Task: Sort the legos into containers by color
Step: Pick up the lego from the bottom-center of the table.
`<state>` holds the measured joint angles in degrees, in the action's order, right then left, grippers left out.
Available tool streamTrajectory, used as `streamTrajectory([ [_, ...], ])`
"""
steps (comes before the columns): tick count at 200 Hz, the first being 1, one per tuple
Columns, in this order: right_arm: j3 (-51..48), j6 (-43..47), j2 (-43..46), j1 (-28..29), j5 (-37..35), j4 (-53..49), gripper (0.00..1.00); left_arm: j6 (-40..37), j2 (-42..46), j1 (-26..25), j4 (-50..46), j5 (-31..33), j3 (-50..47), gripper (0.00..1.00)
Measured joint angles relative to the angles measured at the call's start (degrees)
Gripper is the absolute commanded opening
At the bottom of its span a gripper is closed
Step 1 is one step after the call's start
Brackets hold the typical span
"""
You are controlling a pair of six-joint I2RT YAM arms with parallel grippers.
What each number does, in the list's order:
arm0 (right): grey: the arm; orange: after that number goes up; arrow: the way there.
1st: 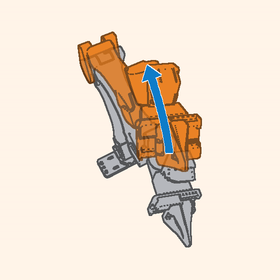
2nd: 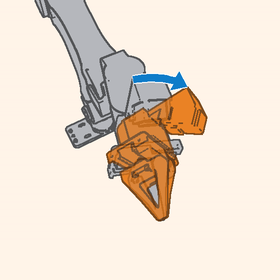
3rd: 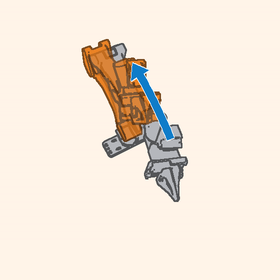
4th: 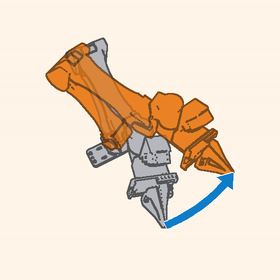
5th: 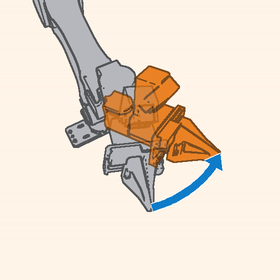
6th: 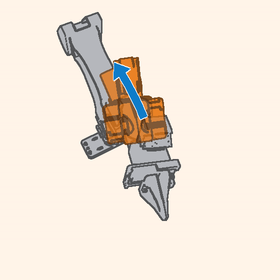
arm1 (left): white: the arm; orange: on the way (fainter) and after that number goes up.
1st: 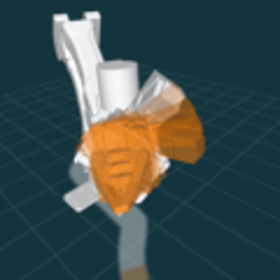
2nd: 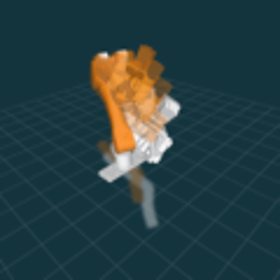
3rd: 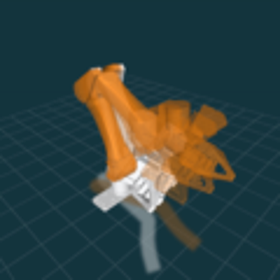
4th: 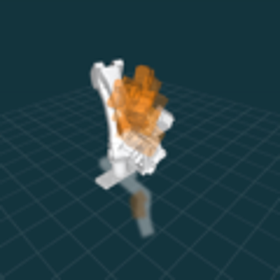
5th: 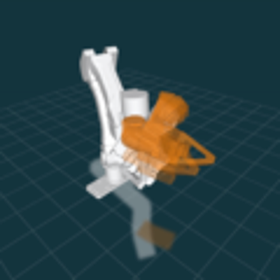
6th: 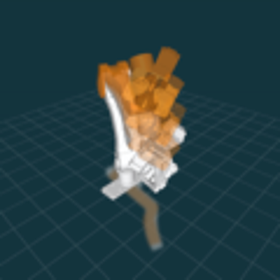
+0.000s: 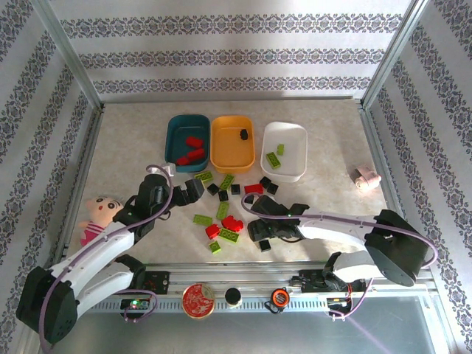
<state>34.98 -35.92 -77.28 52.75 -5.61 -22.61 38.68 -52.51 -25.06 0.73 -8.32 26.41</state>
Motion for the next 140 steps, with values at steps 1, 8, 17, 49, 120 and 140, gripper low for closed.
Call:
streamTrajectory([
  [1, 0.1, 0.1, -0.1, 0.0, 0.0, 0.0, 0.78, 0.0, 0.1, 0.0, 0.0, 0.0, 0.0, 1.0],
  [8, 0.5, 0.1, -0.6, 0.0, -0.3, 0.0, 0.77, 0.2, 0.7, 0.0, -0.1, 0.2, -0.4, 1.0],
  [17, 0.8, 0.0, -1.2, 0.4, -0.7, 0.0, 0.77, 0.4, 1.1, 0.0, -0.3, 0.3, -0.7, 1.0],
  [49, 1.5, 0.0, -3.5, 1.8, -1.5, -0.5, 0.8, 0.5, 1.4, 0.0, -1.2, 1.0, -0.9, 1.0],
  [120, 2.4, -0.4, -4.6, 2.3, -3.2, -1.4, 0.58, 0.4, 1.5, 0.0, -1.9, 1.9, -0.9, 1.0],
  [140, 2.7, -0.1, -4.6, 2.3, -3.2, -1.8, 0.55, 0.4, 1.8, 0.0, -2.4, 2.4, -0.9, 1.0],
])
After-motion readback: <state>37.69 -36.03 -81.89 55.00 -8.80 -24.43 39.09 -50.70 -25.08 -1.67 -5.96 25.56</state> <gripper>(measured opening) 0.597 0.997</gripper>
